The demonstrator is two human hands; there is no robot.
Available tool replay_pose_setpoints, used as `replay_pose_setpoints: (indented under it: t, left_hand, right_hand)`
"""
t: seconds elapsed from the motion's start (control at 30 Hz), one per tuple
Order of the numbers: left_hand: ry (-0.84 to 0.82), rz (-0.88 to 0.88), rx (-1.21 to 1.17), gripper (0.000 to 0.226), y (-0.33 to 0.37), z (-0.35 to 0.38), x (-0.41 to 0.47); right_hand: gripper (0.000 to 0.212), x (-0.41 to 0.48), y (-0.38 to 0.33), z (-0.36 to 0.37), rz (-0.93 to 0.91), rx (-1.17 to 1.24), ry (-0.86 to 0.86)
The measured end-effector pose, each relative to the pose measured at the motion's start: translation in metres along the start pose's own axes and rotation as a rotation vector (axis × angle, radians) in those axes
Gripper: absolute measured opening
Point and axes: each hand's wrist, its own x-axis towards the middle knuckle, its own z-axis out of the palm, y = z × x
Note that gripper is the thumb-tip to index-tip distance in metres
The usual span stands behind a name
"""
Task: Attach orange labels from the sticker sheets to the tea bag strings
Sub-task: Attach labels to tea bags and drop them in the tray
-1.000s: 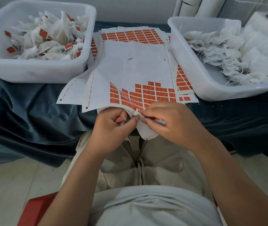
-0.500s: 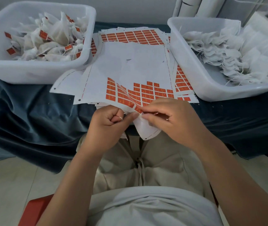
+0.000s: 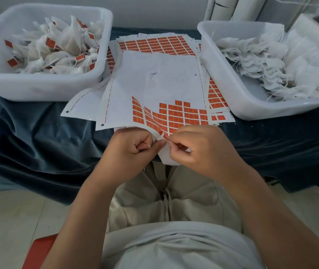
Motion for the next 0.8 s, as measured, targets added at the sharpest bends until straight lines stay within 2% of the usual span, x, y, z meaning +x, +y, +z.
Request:
replay_pose_setpoints:
  t: [0.23,0.37,0.4,0.47,0.6,0.8]
  left_hand:
    - [0.024,-0.086,-0.088,0.058,-0.0029,0.0031,-0.0033]
    - [0.077,-0.164,-0.191,0.061,-0.0056,0.0012,-0.0048]
    - [0.074,-0.171,-0.207,0.061,-0.0058,0.0007,-0.0046]
    - [0.05,-0.162,-0.21,0.06,-0.0053,0.0007,-0.0042]
    - [0.001,-0.132,-0.211,0.058,-0.0073,-0.0018,-0.0052]
    - [-0.063,-0.198,-0.251,0.053,-0.0102,-0.004,-0.0064]
  right_hand:
    - [0.026,-0.0003,-0.0008,0.004,0.147,0.181,0.063]
    - [0.015,0.001,0.0015,-0.0029,0.242,0.395,0.074]
    - [0.024,0.0029,0.0003,-0.0045,0.245,0.416,0.035]
    - [0.039,0.0047,-0.0007,-0.0033,0.18,0.358,-0.046]
    - [0.028,0.0042,0.0002,0.0018,0.073,0.319,-0.017]
    - [0.029,0.0026,0.0043,0.0021,-0.01,0.245,0.025]
